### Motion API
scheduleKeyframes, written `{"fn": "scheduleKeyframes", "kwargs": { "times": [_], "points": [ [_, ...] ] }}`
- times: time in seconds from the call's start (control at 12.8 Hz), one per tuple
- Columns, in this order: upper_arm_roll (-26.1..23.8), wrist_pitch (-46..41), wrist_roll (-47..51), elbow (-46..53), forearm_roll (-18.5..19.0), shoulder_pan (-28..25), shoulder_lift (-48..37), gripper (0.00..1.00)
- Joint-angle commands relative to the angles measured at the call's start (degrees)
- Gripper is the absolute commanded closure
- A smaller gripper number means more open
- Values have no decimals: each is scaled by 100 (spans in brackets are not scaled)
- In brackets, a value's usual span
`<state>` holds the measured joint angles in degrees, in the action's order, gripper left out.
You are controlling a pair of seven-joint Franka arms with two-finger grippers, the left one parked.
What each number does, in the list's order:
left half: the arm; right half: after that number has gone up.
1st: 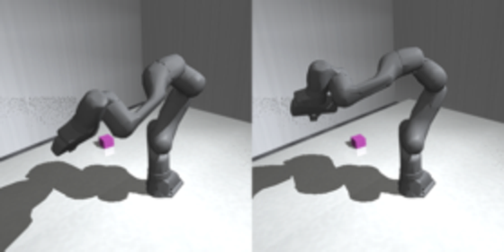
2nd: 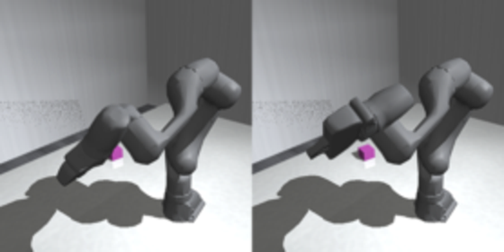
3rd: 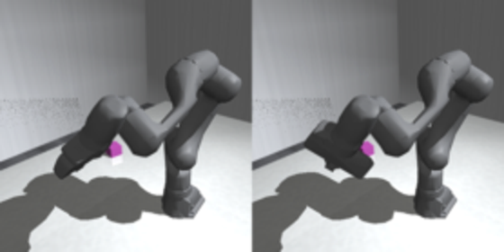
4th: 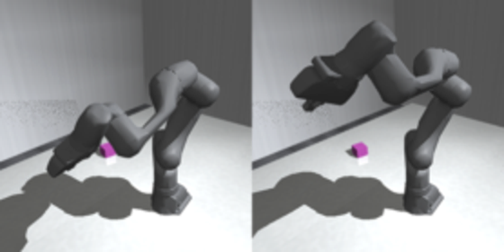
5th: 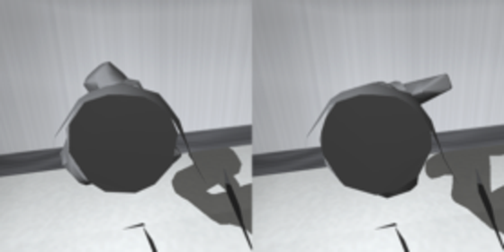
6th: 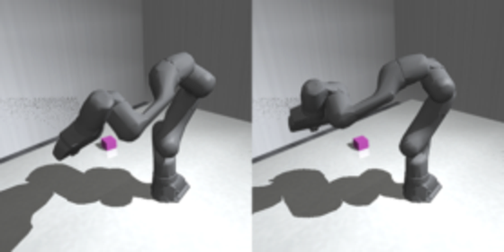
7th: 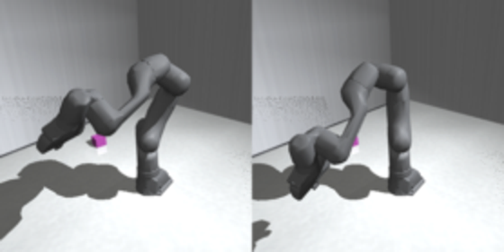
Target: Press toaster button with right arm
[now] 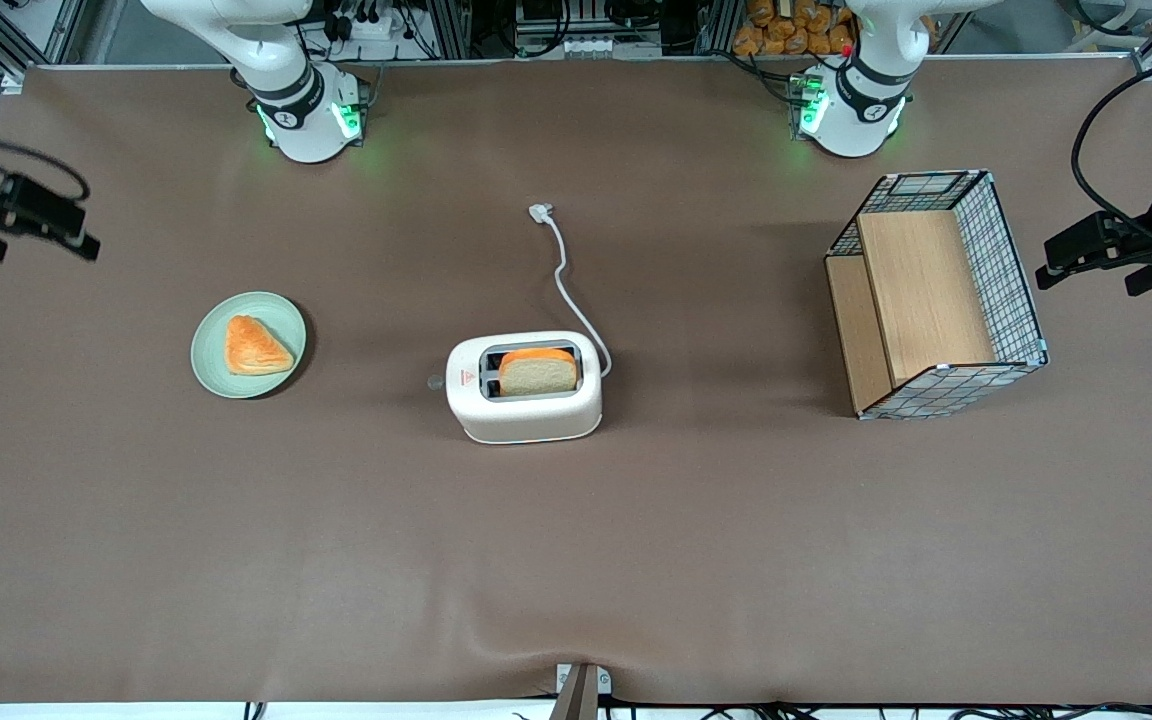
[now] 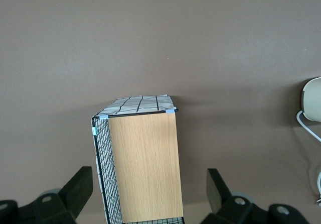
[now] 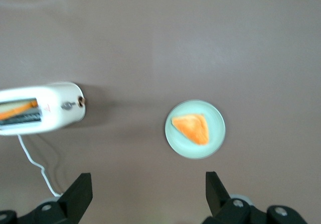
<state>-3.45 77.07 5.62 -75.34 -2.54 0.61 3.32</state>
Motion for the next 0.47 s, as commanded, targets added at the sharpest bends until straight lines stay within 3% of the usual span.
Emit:
{"fn": "scheduleKeyframes", "kwargs": {
  "times": [0.0, 0.39],
  "points": [
    [-6, 291, 194, -1175, 192, 0, -744, 0],
    [38, 327, 185, -685, 271, 44, -402, 0]
  ]
}}
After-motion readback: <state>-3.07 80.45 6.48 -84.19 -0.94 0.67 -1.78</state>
